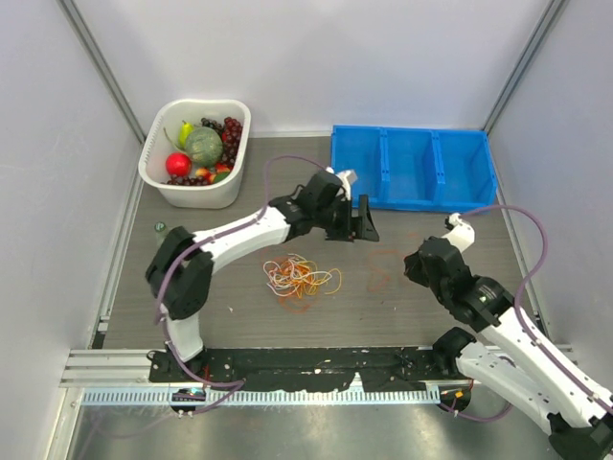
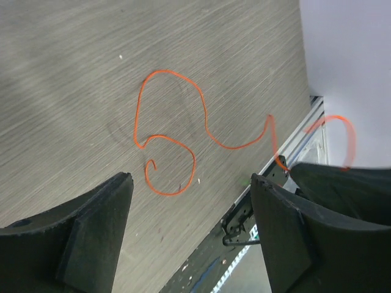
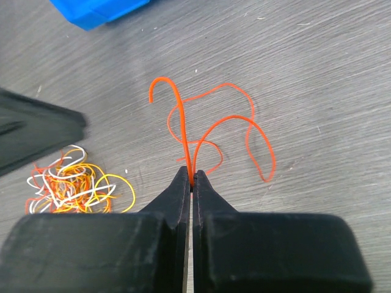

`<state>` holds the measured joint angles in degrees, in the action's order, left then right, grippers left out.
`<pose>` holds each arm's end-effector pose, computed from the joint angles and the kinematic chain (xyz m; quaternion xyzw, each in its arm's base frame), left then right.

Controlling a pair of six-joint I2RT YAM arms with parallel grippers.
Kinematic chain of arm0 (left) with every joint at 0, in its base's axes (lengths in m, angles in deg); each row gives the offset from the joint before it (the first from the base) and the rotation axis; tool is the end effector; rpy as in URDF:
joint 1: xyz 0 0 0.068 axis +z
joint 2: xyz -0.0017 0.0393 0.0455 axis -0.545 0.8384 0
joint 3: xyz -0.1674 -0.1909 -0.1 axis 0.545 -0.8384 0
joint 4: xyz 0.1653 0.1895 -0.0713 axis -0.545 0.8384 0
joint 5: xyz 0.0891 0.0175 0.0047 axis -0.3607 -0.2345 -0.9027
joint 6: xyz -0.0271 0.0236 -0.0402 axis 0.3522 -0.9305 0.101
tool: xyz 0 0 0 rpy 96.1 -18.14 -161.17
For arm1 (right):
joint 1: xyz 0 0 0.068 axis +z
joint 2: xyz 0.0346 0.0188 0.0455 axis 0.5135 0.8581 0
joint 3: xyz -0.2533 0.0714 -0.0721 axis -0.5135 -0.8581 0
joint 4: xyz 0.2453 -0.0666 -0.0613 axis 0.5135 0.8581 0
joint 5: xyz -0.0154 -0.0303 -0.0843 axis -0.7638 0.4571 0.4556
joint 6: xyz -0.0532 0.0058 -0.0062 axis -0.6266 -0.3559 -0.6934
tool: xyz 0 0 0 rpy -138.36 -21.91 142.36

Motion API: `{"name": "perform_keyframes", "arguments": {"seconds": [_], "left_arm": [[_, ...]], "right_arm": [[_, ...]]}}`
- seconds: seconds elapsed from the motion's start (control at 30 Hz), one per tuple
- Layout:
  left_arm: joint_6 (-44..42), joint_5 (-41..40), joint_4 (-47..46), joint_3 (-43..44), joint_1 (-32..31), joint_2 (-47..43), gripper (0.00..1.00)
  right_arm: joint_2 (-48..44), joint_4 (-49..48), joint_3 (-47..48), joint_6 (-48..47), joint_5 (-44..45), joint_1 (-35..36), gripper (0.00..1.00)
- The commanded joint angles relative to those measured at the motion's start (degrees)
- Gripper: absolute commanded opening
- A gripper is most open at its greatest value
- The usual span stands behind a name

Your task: Untangle the cables

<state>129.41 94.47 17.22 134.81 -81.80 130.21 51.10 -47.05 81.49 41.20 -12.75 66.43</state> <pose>0.2770 -0.3330 0.2465 0.0899 0.8862 -0.4136 0.1887 0.1133 0.0616 0.2692 0.2005 0.8640 0.1284 0.4437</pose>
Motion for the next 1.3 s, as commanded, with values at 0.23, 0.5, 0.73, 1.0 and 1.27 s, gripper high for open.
{"name": "perform_keyframes", "arguments": {"seconds": [0.23, 0.5, 0.73, 1.0, 1.27], "left_arm": [[-9.3, 3.9, 6.3, -3.7, 12.4, -21.7, 0.82], [-18.6, -0.1, 10.8, -5.7, 13.1, -23.5, 0.82], [-17.4, 6.2, 11.2, -4.7, 13.0, -26.5, 0.82], [-17.9, 6.7, 8.3, -10.1, 13.0, -29.8, 0.82], [-21.2, 2.9, 7.9, -13.0, 12.9, -32.1, 0.82]], "right_arm": [[20.6, -12.3, 1.7, -10.5, -13.0, 0.1, 0.10], [29.9, -11.1, 4.8, -12.9, -13.3, 0.0, 0.44], [32.0, -8.1, 5.7, -13.5, -8.2, 0.1, 0.72], [38.7, -13.1, 5.7, -16.4, -10.1, 0.0, 0.72], [41.1, -22.8, 4.2, -19.8, -7.9, 0.8, 0.70]]}}
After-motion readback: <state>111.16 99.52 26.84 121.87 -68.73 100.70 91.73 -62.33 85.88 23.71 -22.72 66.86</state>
